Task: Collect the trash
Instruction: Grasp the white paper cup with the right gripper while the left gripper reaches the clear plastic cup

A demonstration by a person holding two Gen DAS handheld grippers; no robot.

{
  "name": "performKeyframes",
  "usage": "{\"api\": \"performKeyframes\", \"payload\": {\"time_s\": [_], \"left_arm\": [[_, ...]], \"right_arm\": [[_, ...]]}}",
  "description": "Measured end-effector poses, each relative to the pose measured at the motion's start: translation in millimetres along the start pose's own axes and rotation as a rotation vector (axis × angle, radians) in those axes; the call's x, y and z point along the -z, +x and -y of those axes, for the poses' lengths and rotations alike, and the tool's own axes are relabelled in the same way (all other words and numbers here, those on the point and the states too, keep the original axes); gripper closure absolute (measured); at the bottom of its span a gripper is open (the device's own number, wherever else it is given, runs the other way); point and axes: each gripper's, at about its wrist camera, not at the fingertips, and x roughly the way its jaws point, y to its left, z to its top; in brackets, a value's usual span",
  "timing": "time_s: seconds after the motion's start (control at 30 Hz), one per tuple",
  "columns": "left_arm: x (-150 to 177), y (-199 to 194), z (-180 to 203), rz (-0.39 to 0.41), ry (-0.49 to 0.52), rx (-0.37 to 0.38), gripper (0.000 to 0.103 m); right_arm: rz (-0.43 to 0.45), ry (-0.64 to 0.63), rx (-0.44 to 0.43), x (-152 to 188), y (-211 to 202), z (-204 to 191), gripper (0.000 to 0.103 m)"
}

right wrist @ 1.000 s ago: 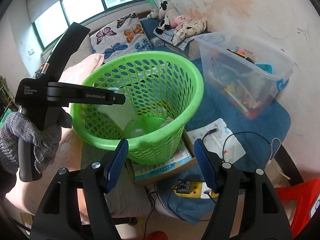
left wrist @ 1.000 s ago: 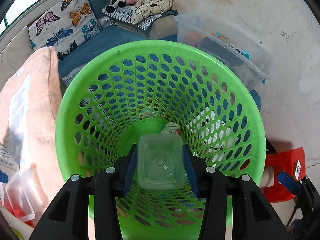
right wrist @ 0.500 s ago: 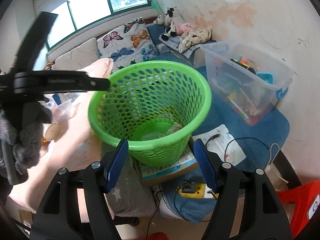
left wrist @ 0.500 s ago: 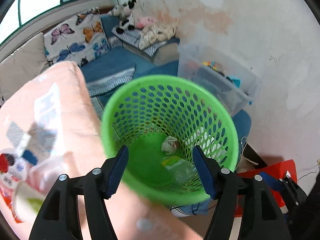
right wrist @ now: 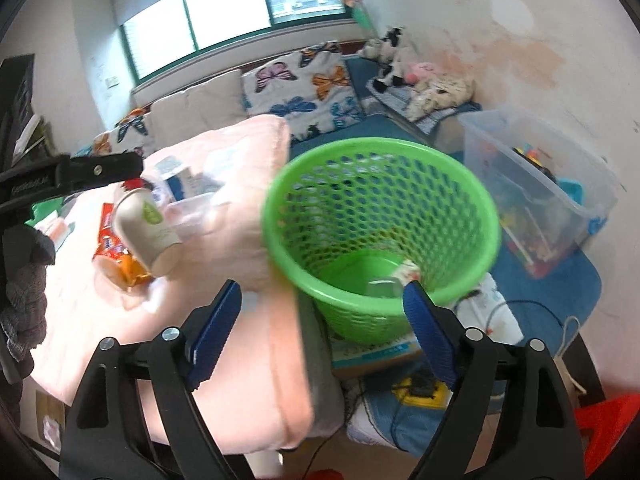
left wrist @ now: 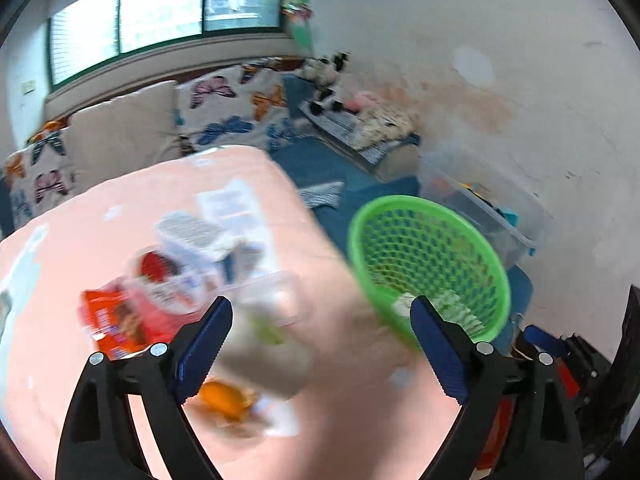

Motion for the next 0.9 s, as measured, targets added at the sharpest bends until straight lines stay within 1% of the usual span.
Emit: {"api": "performKeyframes", "payload": {"time_s": [0.17,0.23,0.43,0.67,0.9], "left_arm": [[16.4,-18.5,-38.7,0.023,-0.049,-0.059,0.013],[23.5,-24.4,-56.2,0.022,-0.087,-0.077,0.013],[46.0,-37.9,-90.9,0.024,-0.139,-0.127,0.012],[74.9,-41.6,-117.7,-0.008,-0.189,-0.147,0.012],[97.7,-42.1,-126.8,-0.035,-0.205,-0.146,0.012]], "right_arm": [[-0.011,-0.056,-0.061,-8.3,10.1,-28.6,0.018],[-0.016,-0.08,-0.08,-10.2,14.5,-39.1,0.018],[-0.042,-0.148,-0.154,-14.8,30.9,-68.0,0.018],[-0.079,-0.193,-0.237,-20.0,53.7,-92.3,0.018],[-0.098,-0.273,-0.28,-23.5,71.2,-117.5,0.019]]}}
